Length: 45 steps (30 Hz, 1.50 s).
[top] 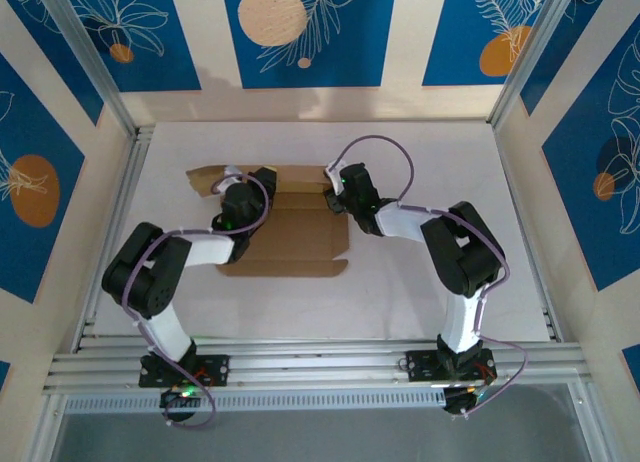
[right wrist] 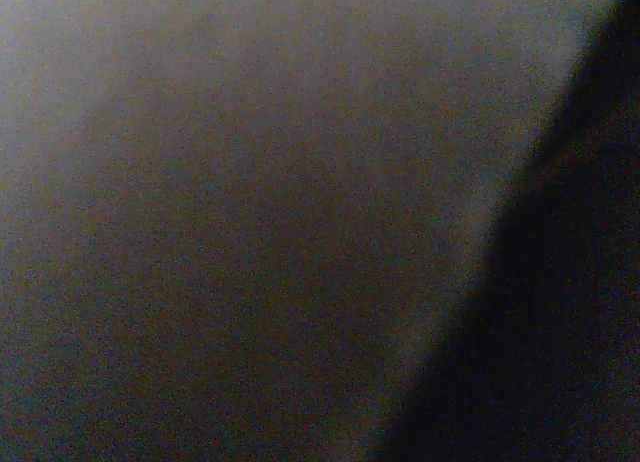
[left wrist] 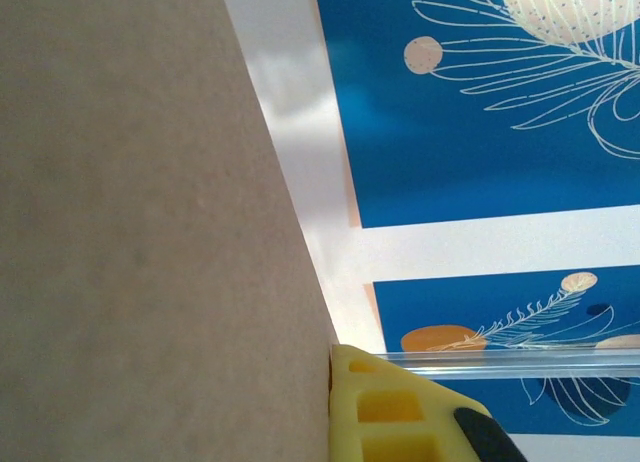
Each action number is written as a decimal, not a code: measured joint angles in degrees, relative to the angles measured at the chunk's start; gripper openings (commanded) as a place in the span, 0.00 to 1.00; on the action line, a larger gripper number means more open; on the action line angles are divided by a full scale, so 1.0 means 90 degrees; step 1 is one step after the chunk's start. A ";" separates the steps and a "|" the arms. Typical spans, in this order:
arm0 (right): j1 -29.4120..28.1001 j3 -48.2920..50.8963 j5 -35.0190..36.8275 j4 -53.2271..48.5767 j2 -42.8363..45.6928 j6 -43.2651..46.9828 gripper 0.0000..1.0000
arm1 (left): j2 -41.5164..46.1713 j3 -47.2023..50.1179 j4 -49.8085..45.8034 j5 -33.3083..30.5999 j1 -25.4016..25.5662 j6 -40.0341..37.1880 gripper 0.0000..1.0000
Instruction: Fold the paper box
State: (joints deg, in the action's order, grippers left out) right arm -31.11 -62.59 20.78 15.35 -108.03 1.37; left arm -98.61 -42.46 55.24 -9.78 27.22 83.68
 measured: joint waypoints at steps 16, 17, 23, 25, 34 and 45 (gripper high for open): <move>-0.0219 -0.0583 0.0816 -0.0692 -0.0192 -0.0316 0.00 | 0.0410 0.0022 -0.0765 -0.0712 0.0226 0.0206 0.00; -0.0231 -0.0597 0.0852 -0.0726 -0.0192 -0.0359 0.00 | 0.0430 0.0022 -0.0799 -0.0741 0.0243 0.0216 0.00; -0.0333 -0.0911 0.1195 -0.1098 -0.0253 -0.0566 0.00 | 0.0590 0.0000 -0.1100 -0.0974 0.0313 0.0306 0.00; -0.0355 -0.1042 0.1265 -0.1222 -0.0289 -0.0619 0.00 | 0.0646 -0.0022 -0.1197 -0.1037 0.0318 0.0338 0.00; -0.0257 -0.0602 0.1183 -0.1013 -0.0083 -0.0823 0.00 | 0.1042 -0.0022 -0.1819 -0.0622 0.0522 0.0092 0.41; 0.0610 0.0425 0.0092 -0.0896 0.0704 -0.0544 0.02 | 0.2174 -0.0248 -0.2951 0.0648 0.0729 -0.1358 0.67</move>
State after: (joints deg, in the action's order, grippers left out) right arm -25.63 -58.76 21.61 7.29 -101.69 -3.53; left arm -79.05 -44.69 28.69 -3.95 33.78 71.46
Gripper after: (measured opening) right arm 0.127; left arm 0.664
